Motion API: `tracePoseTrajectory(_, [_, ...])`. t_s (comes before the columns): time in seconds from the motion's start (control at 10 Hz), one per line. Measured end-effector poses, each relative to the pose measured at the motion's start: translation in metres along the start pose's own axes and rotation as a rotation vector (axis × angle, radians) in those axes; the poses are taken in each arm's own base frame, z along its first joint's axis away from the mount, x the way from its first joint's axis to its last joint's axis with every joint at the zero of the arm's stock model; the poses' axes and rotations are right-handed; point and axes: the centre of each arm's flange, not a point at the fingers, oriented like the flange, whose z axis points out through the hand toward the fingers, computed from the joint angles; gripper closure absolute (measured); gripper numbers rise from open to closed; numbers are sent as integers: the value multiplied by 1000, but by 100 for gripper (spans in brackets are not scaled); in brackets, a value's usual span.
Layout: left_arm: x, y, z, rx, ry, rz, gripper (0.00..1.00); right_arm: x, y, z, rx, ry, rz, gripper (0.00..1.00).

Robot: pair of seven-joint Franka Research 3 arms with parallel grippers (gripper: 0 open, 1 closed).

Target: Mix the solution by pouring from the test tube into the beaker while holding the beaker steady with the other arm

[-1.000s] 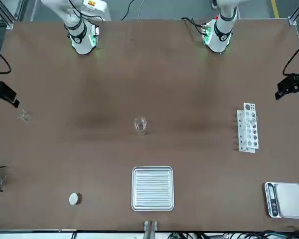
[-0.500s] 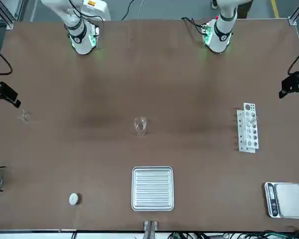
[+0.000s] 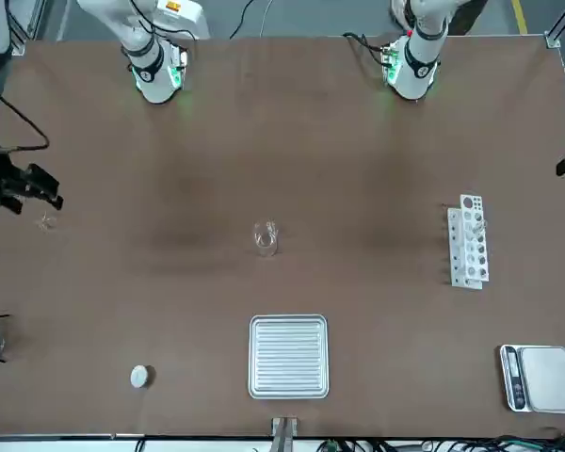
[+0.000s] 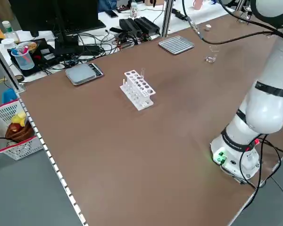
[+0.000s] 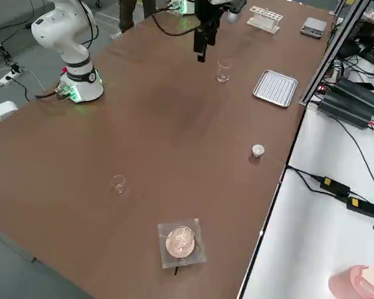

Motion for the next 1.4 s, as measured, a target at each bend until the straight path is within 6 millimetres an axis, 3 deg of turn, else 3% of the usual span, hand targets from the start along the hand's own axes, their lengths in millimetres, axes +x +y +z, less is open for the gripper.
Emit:
tracePoseTrajectory(0.4, [-48,-76,15,-128,125,217,0,31,-8,56,202,88,-343,0])
tracePoseTrajectory(0.7, [-85,-128,46,-267,298,422,0,51,-14,129,381,220,-694,0])
tracePoseTrajectory(1.1, [-108,-180,156,-538,599,667,0,52,-18,228,557,437,-990,0])
tracePoseTrajectory(1.4, [-115,-192,210,-624,728,772,0,35,-36,306,701,605,-1039,0])
